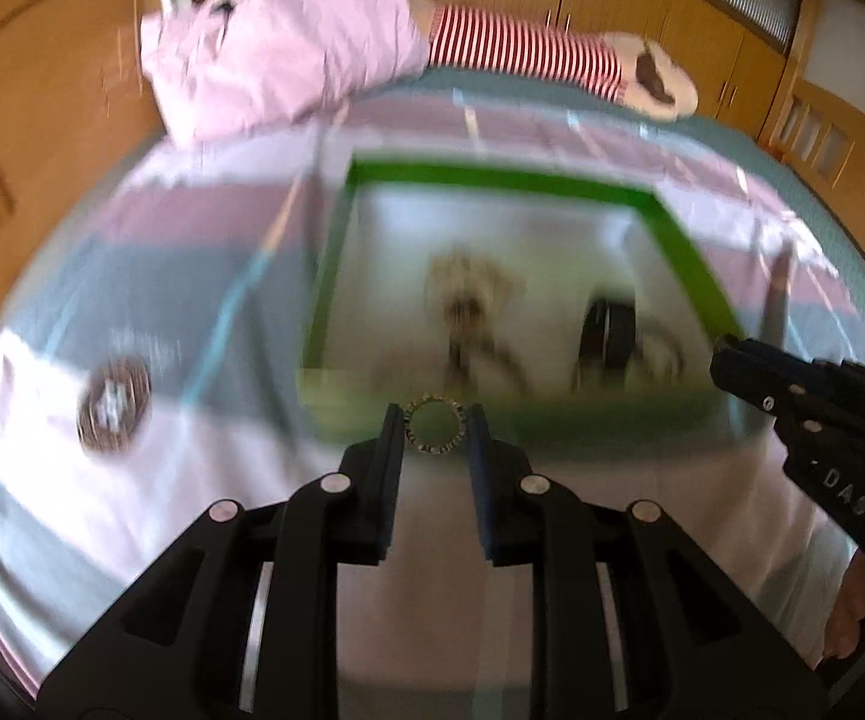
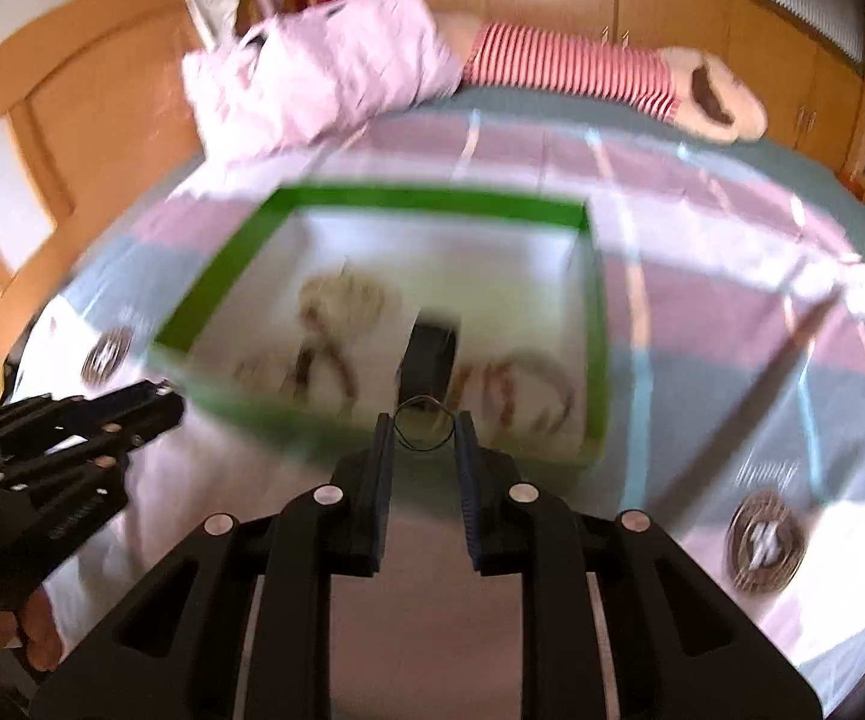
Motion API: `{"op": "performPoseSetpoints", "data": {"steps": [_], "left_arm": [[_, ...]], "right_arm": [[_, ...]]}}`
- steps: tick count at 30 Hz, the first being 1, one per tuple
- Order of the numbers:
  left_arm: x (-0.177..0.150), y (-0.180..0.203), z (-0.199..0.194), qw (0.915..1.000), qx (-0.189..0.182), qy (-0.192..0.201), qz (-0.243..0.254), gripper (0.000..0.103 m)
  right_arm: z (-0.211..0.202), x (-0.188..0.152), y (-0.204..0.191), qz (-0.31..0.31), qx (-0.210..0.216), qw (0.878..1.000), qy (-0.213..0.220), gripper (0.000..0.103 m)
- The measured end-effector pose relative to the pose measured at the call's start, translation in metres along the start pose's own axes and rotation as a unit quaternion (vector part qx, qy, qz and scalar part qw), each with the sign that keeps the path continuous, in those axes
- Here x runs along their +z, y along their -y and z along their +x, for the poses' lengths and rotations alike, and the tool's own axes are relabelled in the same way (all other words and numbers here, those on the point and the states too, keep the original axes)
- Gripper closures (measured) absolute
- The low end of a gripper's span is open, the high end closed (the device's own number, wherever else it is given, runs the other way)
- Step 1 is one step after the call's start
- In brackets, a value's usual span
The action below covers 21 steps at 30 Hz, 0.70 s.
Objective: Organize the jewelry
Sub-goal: 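Carry both rings over the green box and open both tools to drop them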
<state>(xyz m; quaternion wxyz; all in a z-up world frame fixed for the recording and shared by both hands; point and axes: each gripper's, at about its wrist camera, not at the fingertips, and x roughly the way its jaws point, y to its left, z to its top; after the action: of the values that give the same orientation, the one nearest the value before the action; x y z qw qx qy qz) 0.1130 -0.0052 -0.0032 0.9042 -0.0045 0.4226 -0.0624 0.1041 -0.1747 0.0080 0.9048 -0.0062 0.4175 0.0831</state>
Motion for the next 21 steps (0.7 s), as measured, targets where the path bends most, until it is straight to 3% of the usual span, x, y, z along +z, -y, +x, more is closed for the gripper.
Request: {"op": "performPoseSetpoints", "data": {"steps": [4,11,12,13,15,21], "left_arm": [[0.045,0.004,0.011,0.9994,0.007,0.031,0.016,0.082],[0.058,0.005,0.064,0.9999,0.000,-0.002,0.015,0.080],[0.056,0.007,0.069,0.9999,0.000,-0.006,0.016,0.069],[0.053,0.009,0.073,0.9998,0.003,-0.006,0.019,0.047],[0.049,0.011,0.072,0.9995,0.013,0.007,0.027,0.032],[0.043,0.012,0.058,0.9988,0.025,0.021,0.036,0.015]], "right_arm": [[0.016,0.025,0.013,0.017,-0.016,1.000,0.008,0.083],[0.053,0.024,0.018,0.018,-0.029,0.999,-0.015,0.081],[0.056,0.023,0.017,0.013,-0.035,0.999,-0.016,0.069],[0.059,0.022,0.017,0.011,-0.043,0.999,-0.017,0.049],[0.058,0.021,0.019,0.017,-0.050,0.999,-0.009,0.031],[0.043,0.021,0.023,0.024,-0.054,0.998,0.015,0.017]]}}
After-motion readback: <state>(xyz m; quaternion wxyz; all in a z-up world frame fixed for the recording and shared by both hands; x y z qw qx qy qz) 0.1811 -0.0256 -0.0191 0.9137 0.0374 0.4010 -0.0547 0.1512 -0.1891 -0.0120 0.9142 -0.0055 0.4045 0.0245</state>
